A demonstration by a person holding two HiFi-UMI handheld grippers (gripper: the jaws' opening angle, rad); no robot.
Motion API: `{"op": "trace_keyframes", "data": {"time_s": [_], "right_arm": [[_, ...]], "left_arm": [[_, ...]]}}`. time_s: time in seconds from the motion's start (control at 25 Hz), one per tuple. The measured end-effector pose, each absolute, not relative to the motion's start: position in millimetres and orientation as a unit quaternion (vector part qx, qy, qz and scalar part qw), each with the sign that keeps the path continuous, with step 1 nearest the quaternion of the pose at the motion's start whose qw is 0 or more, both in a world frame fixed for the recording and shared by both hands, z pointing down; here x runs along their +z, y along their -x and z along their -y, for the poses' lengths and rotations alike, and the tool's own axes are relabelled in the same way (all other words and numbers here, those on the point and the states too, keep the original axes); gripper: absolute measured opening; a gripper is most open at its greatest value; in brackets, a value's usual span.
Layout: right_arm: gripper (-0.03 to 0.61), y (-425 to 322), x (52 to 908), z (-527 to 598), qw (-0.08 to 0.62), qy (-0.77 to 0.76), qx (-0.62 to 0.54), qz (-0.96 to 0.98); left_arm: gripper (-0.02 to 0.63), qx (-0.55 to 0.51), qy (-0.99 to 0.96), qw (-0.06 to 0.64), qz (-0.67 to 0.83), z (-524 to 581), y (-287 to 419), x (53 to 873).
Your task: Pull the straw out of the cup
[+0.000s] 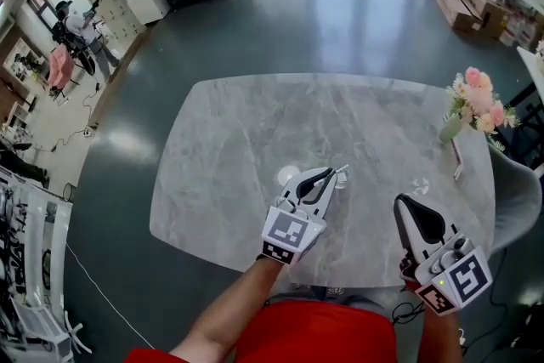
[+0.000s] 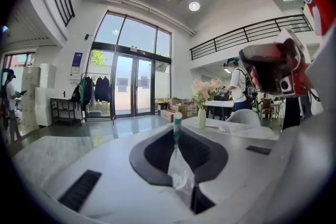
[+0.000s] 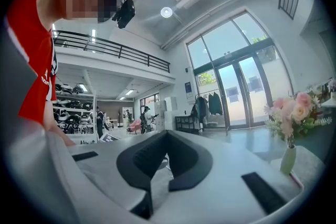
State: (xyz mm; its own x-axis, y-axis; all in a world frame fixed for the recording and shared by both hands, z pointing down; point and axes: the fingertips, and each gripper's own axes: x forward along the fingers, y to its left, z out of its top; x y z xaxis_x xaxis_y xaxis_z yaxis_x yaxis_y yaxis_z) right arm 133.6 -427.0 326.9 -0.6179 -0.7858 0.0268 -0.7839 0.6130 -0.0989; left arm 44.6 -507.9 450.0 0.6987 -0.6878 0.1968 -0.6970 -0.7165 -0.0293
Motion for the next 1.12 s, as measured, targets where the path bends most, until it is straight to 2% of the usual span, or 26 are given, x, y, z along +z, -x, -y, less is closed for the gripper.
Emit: {"op": "trace_keyframes", "data": {"time_s": [0.6,1.12], "right_arm": [[-0.003,-132,324,409,0.025,0.448,-0.049,-0.893],[-0.002,-123,342,398,0.021,0.448,-0.045,-0.892]], "left_arm": [[0.031,0.018,-0.934,0.014,0.356,439,-22,327],[0.034,0.013,-0.939,-0.002,0.343,400,-12,317]]}}
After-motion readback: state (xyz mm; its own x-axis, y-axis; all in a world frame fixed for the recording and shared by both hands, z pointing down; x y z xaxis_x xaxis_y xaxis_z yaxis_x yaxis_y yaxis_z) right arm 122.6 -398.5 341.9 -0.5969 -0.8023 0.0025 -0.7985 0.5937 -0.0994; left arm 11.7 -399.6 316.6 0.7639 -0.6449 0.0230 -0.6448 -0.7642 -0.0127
